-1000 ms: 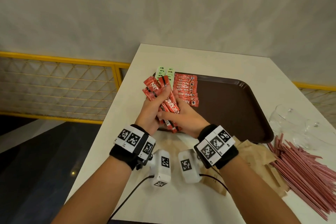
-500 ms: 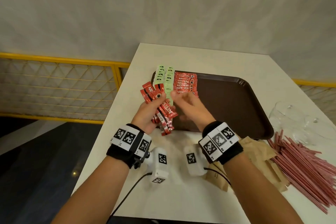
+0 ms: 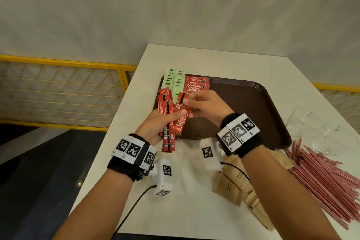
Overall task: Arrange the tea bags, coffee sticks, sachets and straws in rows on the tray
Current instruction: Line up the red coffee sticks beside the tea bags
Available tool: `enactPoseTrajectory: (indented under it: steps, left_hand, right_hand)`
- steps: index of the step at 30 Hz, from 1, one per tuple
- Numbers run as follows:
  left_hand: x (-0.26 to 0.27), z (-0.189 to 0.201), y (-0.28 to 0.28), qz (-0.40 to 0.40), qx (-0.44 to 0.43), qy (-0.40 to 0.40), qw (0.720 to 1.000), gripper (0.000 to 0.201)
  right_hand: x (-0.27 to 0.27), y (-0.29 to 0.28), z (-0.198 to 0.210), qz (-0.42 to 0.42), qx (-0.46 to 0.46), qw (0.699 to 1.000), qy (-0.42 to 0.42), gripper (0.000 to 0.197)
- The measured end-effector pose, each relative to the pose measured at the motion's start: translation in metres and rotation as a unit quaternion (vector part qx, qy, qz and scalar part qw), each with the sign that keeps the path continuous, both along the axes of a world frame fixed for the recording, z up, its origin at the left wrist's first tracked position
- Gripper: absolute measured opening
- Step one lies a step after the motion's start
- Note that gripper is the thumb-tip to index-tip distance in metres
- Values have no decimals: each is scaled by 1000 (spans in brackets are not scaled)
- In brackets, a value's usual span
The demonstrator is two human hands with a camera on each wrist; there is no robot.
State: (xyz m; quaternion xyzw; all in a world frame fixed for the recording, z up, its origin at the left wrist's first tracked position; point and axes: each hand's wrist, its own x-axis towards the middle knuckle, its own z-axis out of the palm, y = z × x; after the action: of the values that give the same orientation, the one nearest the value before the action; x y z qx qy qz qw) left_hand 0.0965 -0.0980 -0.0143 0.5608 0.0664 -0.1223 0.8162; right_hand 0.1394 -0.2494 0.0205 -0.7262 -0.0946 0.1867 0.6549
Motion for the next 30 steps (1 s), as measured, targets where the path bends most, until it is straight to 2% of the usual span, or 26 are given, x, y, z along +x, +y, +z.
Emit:
enactPoseTrajectory:
  steps: [3, 6, 10, 15, 22, 26, 28, 30]
  left_hand:
    - [-1, 0, 4, 11, -7, 18, 1000, 49]
    - [0, -2, 12, 23, -22, 37, 999, 46]
    - [3, -2, 16, 30, -43, 36, 998, 58]
    - [11, 1, 14, 55, -5, 14, 998, 51]
    - [21, 8, 18, 94, 75, -33, 992, 33]
    - [25, 11, 18, 117, 65, -44, 990, 27]
    - [27, 9, 15, 141, 63, -38, 987, 31]
    - [28, 6, 14, 173, 35, -18, 984, 27]
  right_hand:
    - [2, -5, -2, -33, 22, 999, -13, 11]
    - [5, -14, -3, -67, 83, 994, 1, 22]
    - [7, -21, -3, -69, 123, 990, 26, 13]
    - [13, -22, -7, -116, 118, 986, 28, 7]
    - [19, -45, -3, -50, 115, 986, 106, 3]
    - [24, -55, -4, -7, 64, 990, 129, 8]
    - [29, -56, -5, -9, 66, 991, 117, 2]
    - [36, -61, -7, -35, 63, 992, 102, 7]
